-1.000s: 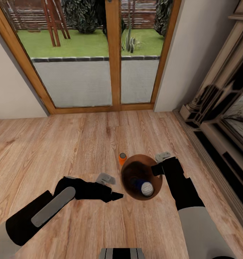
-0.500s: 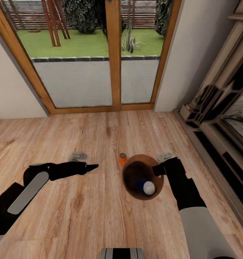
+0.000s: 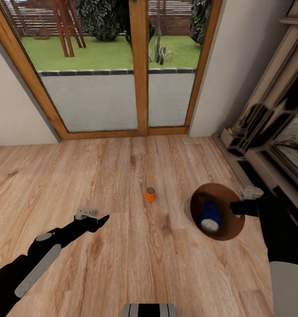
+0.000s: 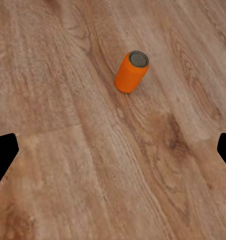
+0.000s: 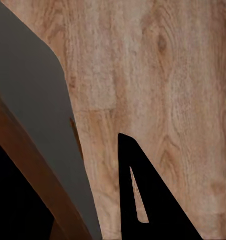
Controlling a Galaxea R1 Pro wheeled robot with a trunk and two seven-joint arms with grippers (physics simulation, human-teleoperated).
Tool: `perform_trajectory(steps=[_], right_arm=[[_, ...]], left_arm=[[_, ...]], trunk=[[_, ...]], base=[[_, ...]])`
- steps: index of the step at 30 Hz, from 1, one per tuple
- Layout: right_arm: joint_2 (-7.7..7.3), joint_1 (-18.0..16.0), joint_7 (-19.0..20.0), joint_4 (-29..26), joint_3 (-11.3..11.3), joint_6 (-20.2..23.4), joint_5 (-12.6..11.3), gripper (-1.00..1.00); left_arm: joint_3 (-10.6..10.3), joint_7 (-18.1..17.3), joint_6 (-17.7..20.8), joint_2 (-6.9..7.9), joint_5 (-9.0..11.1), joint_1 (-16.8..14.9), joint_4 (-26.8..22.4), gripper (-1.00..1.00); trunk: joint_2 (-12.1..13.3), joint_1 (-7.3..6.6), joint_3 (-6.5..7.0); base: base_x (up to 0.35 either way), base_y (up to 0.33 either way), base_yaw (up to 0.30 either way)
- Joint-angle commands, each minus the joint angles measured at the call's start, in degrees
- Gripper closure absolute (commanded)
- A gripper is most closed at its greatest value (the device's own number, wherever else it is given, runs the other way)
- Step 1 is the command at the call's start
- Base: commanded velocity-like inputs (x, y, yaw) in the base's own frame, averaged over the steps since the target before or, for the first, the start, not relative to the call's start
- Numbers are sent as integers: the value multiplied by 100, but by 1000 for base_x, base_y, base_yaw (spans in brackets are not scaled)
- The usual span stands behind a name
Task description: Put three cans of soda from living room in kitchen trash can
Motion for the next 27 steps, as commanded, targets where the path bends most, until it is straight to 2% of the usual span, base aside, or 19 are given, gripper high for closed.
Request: perform_trajectory(steps=[1, 4, 5, 7, 8, 9, 11, 13, 15, 18, 20, 22, 27], right_arm=[[-49, 113, 240, -45, -194, -85, -25, 100], [-79, 349, 527, -77, -586, -646, -27, 100], [-77, 517, 625, -84, -782, -995, -33, 100], [-71, 726, 690, -85, -991, -1396, -42, 100], [-53, 936, 731, -80, -1220, -1845, -57, 100], [-37, 1025, 746, -71, -1338, -2080, -79, 100], [81, 1249, 789, -26, -1742, -2959, -292, 100], [143, 1380, 806, 44, -1974, -3455, -503, 100], [177, 1544, 809, 146, -2117, -3806, -679, 100], [204, 1746, 809, 541, -2305, -4482, -1078, 100], [202, 1762, 804, 675, -2385, -4675, -1150, 100], [212, 1779, 803, 875, -2572, -5066, -1228, 100], [226, 1788, 804, 1115, -2691, -5324, -1265, 100]], left_arm=[[-11, -5, -335, 2, 3, 43, 211, -100], [-45, -6, -880, -3, -146, 134, 569, -100], [-90, -6, -1119, -12, -273, 210, 731, -100], [-129, -5, -1348, -22, -433, 288, 876, -100], [-156, 6, -1544, -37, -599, 346, 1003, -100], [-165, 10, -1623, -52, -670, 368, 1059, -100], [-190, 21, -1826, -155, -853, 419, 1269, -100], [-199, 23, -1964, -227, -939, 436, 1436, -100], [-203, 21, -2101, -268, -1008, 445, 1571, -100], [-207, 18, -2243, -306, -1065, 524, 1693, -100], [-209, 19, -2254, -308, -1068, 577, 1696, -100], [-214, 19, -2309, -311, -1071, 654, 1700, -100], [-216, 9, -2389, -313, -1076, 698, 1714, -100]], trunk=[[-2, -1, -3], [-2, -1, -3], [-2, -1, -3], [-2, -1, -3], [-2, -1, -3], [-2, -1, -3], [-2, -1, -3], [-2, -1, -3], [-2, -1, -3], [-2, -1, -3], [-2, -1, -3], [-2, -1, -3], [-2, -1, -3]], base=[[0, 0, 0], [0, 0, 0], [0, 0, 0], [0, 0, 0], [0, 0, 0], [0, 0, 0], [0, 0, 0], [0, 0, 0], [0, 0, 0], [0, 0, 0], [0, 0, 0], [0, 0, 0], [0, 0, 0]])
